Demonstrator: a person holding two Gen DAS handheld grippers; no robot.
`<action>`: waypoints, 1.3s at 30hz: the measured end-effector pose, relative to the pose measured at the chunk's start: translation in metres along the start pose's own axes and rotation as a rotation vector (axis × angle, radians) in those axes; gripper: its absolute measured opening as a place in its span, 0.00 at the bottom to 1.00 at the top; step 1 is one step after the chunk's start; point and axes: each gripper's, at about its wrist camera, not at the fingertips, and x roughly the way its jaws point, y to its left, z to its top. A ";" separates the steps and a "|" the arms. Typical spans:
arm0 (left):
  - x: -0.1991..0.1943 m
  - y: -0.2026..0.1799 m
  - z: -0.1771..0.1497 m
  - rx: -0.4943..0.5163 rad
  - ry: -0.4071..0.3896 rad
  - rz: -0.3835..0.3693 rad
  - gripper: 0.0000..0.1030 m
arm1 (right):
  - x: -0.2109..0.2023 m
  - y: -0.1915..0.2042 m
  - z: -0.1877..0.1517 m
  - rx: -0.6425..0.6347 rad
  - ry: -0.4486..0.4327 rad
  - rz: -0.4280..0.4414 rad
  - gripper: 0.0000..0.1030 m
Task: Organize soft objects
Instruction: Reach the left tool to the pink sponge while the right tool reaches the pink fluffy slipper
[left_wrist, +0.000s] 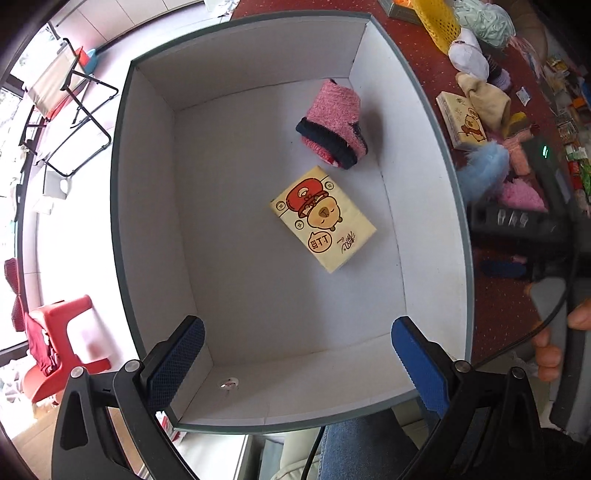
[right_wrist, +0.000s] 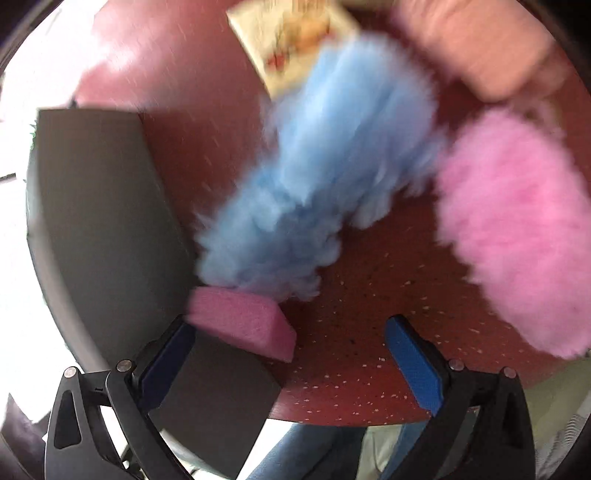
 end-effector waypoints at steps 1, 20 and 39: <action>-0.001 0.000 0.000 0.002 -0.002 0.002 0.99 | 0.006 -0.005 -0.001 0.012 0.014 -0.032 1.00; -0.040 -0.090 0.015 0.172 -0.077 -0.087 0.99 | -0.121 -0.086 -0.051 -0.234 -0.394 -0.285 1.00; 0.024 -0.218 0.025 0.117 0.069 -0.013 0.99 | -0.116 -0.267 -0.009 0.143 -0.177 -0.108 0.99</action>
